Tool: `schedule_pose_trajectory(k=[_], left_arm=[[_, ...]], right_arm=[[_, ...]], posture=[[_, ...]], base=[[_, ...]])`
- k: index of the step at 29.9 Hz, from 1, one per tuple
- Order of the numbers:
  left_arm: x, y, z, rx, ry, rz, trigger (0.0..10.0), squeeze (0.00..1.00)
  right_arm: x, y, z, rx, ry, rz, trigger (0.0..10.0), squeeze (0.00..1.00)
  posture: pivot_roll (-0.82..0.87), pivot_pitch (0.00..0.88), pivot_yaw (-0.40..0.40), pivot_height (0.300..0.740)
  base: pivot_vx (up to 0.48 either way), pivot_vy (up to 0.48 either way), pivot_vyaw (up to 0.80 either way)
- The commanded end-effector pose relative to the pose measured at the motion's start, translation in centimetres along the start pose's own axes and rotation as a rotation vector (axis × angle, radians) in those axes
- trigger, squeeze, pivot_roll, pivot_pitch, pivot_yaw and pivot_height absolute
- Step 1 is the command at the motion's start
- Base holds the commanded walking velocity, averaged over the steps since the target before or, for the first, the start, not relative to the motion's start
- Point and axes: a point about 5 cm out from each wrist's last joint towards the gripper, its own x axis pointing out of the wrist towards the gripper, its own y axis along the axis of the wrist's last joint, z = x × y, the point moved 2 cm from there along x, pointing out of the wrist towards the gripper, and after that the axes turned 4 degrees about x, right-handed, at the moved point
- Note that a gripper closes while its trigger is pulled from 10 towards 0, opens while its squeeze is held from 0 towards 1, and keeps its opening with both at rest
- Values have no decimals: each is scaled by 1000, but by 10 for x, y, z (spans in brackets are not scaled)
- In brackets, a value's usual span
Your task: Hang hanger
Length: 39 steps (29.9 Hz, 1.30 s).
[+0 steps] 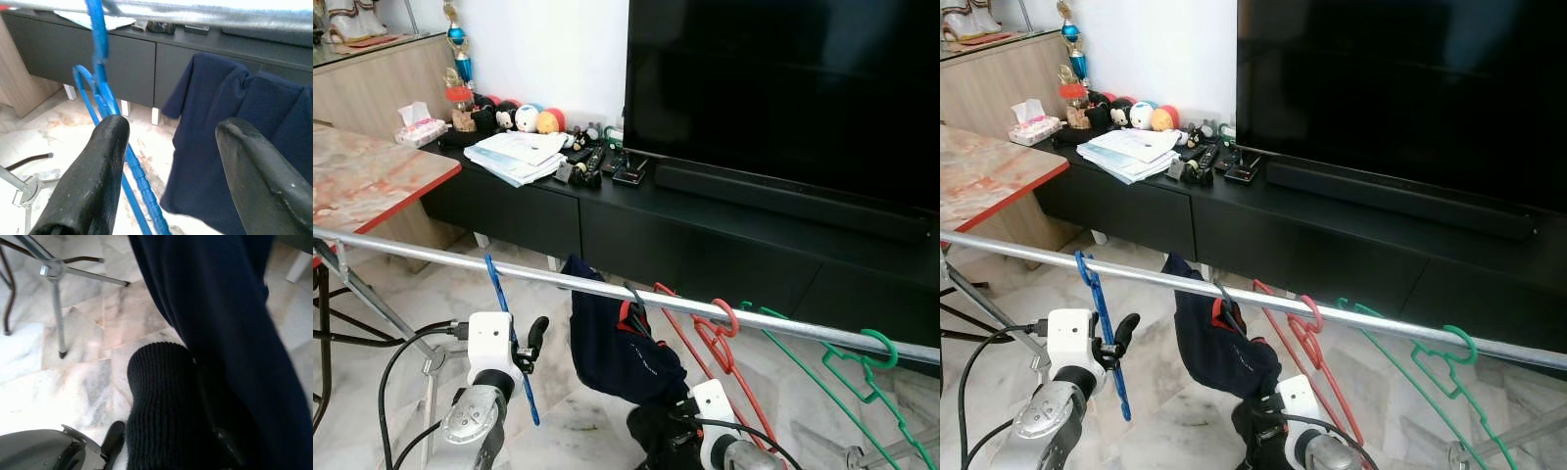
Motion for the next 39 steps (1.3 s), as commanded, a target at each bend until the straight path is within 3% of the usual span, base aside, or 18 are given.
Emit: schedule_pose_trajectory(k=[1,25,27,28,33,39], left_arm=[[0,2,-2,6,7,-3,10000,0],[1,2,-2,7,8,-13,10000,0],[23,11,-20,6,149,-67,10000,0],[27,17,-27,34,208,-79,10000,0],[19,22,-31,92,225,-52,10000,0],[22,15,-33,71,209,-103,10000,0]], right_arm=[[1,5,0,-7,1,20,10000,0],[1,6,0,-7,0,19,10000,0],[-1,-3,0,-14,3,3,10000,0],[-2,-8,-1,-17,4,-7,10000,0],[-2,-11,-1,-17,4,-15,10000,0],[-2,-10,-2,-18,3,-14,10000,0]], posture=[[103,14,-2,740],[103,14,-2,740],[80,9,6,740],[79,6,9,740],[83,0,10,740],[80,0,7,740]], base=[[0,0,0],[0,0,0],[0,0,0],[0,0,0],[0,0,0],[0,0,0]])
